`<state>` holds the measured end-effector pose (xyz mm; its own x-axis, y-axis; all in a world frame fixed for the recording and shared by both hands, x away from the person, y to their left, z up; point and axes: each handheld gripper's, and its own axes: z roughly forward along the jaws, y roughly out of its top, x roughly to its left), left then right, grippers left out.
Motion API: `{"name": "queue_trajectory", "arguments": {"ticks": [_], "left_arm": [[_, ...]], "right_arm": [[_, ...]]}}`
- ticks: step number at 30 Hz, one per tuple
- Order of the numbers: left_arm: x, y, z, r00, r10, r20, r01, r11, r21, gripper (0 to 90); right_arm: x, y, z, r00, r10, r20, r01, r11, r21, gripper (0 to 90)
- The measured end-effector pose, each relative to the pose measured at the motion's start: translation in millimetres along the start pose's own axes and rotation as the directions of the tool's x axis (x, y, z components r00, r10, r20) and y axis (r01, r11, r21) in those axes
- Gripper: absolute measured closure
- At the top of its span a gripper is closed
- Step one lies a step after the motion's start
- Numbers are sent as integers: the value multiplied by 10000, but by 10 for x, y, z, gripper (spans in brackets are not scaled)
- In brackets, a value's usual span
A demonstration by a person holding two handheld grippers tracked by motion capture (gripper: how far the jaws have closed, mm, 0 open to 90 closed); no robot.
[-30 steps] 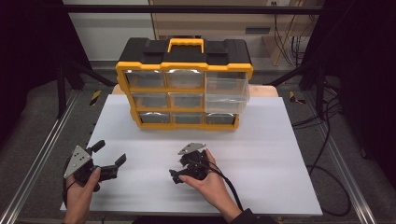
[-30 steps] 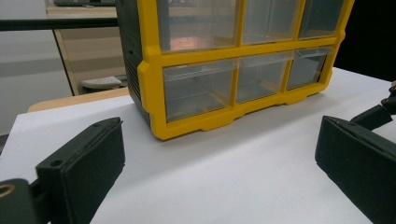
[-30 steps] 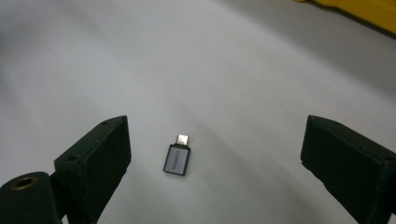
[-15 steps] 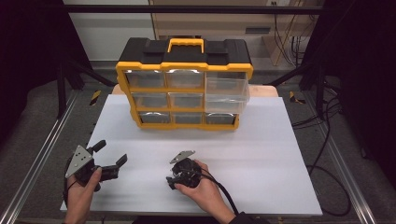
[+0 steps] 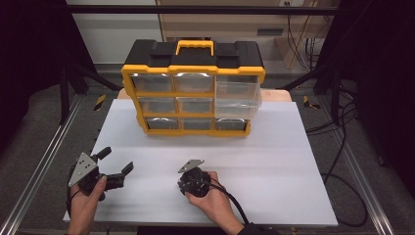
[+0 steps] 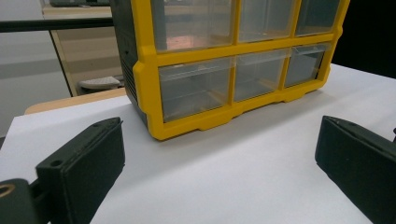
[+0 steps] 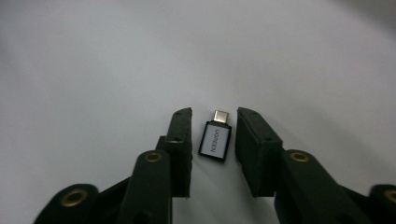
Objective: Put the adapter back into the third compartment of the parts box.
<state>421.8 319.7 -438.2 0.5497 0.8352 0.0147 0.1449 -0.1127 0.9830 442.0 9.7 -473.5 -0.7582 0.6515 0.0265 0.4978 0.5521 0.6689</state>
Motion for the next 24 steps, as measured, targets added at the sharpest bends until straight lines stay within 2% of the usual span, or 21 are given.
{"name": "queue_trajectory", "arguments": {"ticks": [5, 13, 19, 24], "left_arm": [[-12, 2, 8, 10000, 77, 17, -77, 10000, 54, 13], [2, -3, 9, 10000, 18, 16, -18, 10000, 85, 13], [0, 3, -5, 10000, -6, 27, 6, 10000, 1, 13], [13, -1, 3, 10000, -45, 59, 45, 10000, 14, 14]], "right_arm": [[18, -40, 5, 9992, -316, 237, 323, 9990, -312, 733], [68, -67, 14, 9981, -364, 506, 390, 9979, -512, 768], [18, -89, 2, 9997, -125, 211, 139, 9975, -691, 769], [-85, -107, -39, 9999, 57, 154, -43, 9960, -895, 769]]}}
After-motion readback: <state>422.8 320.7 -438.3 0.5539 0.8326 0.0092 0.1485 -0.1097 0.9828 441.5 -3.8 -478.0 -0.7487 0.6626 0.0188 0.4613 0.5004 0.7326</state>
